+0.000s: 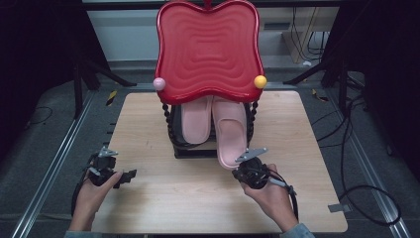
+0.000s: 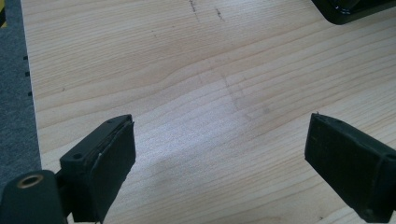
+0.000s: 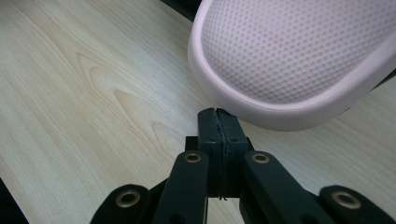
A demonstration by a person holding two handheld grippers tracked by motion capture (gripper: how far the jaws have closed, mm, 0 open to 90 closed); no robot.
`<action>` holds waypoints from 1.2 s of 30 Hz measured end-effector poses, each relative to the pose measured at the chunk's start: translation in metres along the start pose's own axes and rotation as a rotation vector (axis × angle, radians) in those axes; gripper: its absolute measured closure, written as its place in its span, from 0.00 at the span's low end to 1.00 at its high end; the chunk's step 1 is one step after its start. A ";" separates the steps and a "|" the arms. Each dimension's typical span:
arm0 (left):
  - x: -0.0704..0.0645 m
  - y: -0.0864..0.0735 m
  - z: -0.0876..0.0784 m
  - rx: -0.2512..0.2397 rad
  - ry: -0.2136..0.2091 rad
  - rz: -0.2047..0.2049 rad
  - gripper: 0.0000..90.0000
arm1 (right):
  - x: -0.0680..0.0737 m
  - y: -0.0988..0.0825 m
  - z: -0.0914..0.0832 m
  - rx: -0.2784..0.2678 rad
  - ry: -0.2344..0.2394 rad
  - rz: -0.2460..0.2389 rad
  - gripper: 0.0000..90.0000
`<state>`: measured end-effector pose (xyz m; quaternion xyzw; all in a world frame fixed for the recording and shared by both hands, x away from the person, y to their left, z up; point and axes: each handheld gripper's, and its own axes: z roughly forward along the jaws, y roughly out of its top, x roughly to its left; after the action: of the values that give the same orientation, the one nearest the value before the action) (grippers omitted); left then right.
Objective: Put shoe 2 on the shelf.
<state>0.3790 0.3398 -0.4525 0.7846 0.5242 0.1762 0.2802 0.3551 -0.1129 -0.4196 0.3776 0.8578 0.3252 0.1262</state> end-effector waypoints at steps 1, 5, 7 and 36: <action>0.000 0.000 0.000 -0.003 0.001 -0.006 0.09 | 0.000 0.001 0.000 -0.003 0.000 0.001 1.00; 0.000 -0.001 0.001 0.001 0.002 -0.003 0.09 | -0.006 0.015 0.005 -0.012 0.009 0.004 1.00; -0.003 0.000 0.003 0.007 -0.002 0.010 0.09 | -0.010 0.021 0.008 -0.021 0.015 0.015 1.00; -0.001 0.001 0.000 -0.006 -0.006 0.004 0.09 | -0.031 0.058 0.012 -0.080 -0.010 0.067 1.00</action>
<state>0.3789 0.3385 -0.4517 0.7855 0.5212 0.1759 0.2836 0.4148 -0.1008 -0.3915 0.4023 0.8303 0.3614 0.1345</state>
